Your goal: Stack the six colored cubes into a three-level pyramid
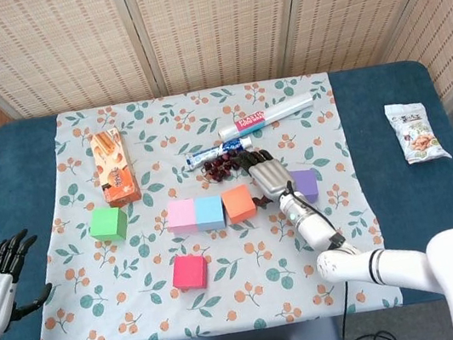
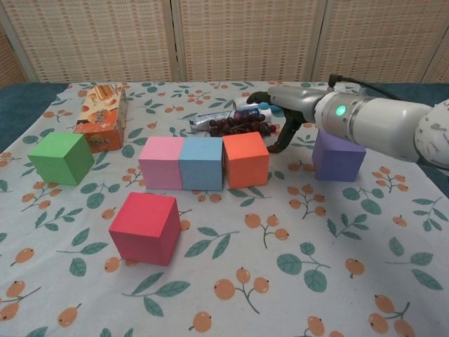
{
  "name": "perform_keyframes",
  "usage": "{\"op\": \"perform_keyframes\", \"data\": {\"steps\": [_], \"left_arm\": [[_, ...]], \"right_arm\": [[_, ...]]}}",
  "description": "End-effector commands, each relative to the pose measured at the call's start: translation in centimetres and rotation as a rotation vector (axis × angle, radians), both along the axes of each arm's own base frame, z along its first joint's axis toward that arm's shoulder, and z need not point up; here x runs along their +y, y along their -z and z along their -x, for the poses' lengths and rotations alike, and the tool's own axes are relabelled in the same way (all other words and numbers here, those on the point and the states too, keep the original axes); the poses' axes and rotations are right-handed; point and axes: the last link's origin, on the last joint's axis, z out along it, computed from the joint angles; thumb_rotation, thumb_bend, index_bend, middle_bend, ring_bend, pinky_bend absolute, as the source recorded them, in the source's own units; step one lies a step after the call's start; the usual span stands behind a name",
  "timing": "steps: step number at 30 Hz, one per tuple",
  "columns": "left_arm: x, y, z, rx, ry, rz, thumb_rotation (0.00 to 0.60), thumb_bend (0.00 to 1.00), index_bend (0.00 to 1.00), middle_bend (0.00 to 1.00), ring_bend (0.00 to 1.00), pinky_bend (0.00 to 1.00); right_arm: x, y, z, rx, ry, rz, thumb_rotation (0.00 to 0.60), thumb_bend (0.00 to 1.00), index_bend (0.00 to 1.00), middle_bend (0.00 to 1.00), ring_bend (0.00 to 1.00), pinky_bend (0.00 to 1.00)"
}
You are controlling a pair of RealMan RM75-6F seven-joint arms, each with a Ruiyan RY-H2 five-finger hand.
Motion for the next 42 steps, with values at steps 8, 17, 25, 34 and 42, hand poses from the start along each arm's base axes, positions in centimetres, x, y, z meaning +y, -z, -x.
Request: {"op": "perform_keyframes", "data": {"steps": [8,17,25,34,42], "left_arm": [[0.0,0.0,0.1,-0.004,0.001,0.002,0.6,0.31,0.08,0.0,0.0,0.02],[-0.2,0.0,0.2,-0.006,0.0,0.003,0.6,0.31,0.08,0.0,0.0,0.02],[-0.2,0.2,-0.1,-0.011,0.013,0.007,0.6,0.32,0.08,0.0,0.0,0.02],[-0.5,0.1,0.1,-0.011,0.007,0.003,0.6,0.31,0.08,0.0,0.0,0.02],[-0.5,0.1,0.4,-0.017,0.002,0.008,0.6,0.31,0.08,0.0,0.0,0.02]], "right_arm": [[0.9,0.0,-0.1,-0.042,-0.011,-0.028,0.6,0.02,0.0,0.0,0.0,0.0],[1.5,-2.1,0.9,-0.002,-0.001,-0.032,0.6,0.02,0.0,0.0,0.0,0.0],[3.8,-2.5,0.0,-0.049,0.008,-0.138,0.6,0.02,0.04,0.02,0.0,0.0],[3.4,0.1,-1.5,-0.085,0.025,-0.135,0.6,0.02,0.04,0.02,0.0,0.0],[2.7,2.1,-2.2,-0.085,0.046,-0.13,0.6,0.02,0.12,0.02,0.0,0.0]]}}
